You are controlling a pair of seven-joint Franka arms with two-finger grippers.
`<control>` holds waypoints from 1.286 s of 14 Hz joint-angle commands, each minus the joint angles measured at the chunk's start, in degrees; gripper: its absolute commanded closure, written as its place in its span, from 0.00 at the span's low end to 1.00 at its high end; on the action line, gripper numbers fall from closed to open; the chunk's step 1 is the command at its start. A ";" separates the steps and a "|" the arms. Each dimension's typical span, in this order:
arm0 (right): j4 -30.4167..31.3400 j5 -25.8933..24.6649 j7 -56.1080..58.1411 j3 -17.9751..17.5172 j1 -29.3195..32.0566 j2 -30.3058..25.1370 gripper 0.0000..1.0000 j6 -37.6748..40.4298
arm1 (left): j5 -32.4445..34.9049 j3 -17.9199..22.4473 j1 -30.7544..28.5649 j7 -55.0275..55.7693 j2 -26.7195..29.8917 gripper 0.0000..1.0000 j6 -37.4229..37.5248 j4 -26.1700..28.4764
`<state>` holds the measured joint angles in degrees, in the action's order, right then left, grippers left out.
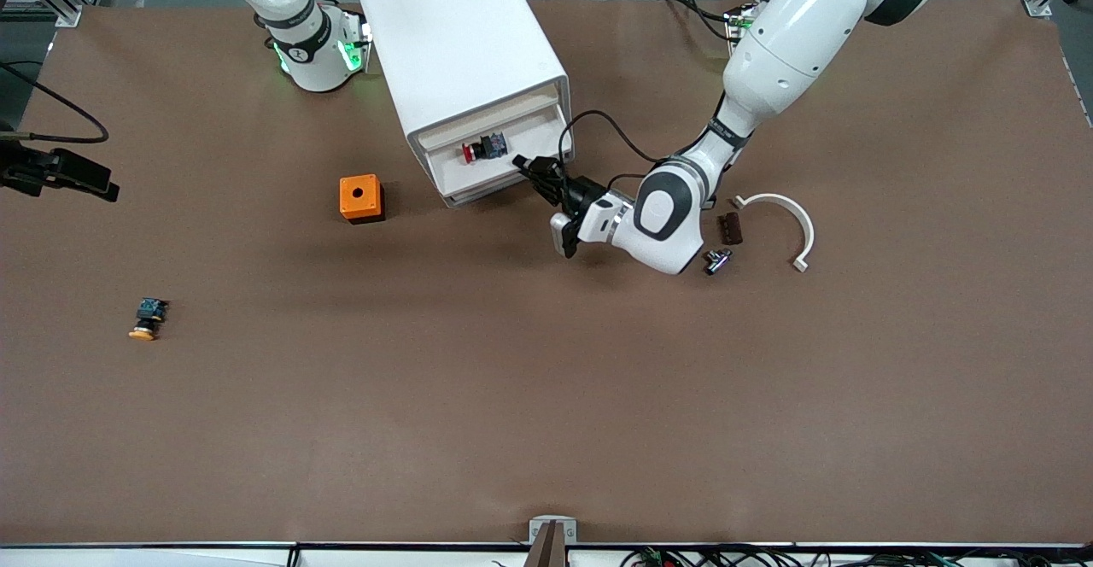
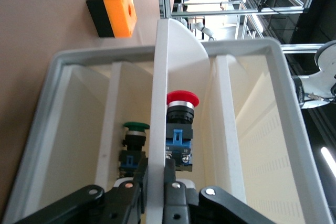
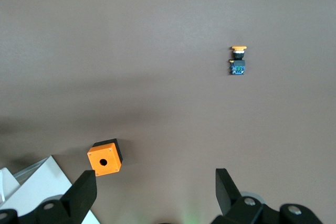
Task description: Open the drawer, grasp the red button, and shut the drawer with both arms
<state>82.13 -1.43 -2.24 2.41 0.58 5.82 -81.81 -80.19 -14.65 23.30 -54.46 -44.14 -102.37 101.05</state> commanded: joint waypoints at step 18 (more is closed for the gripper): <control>0.22 6.35 -67.34 -0.30 -31.16 1.91 0.00 -2.20 | -0.06 3.40 -5.28 3.31 -5.70 0.00 -0.55 -11.49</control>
<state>82.29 3.98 -63.99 1.51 -28.16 6.80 -82.52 -80.13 -11.44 17.89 -52.47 -48.65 -102.65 91.35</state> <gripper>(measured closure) 0.000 0.692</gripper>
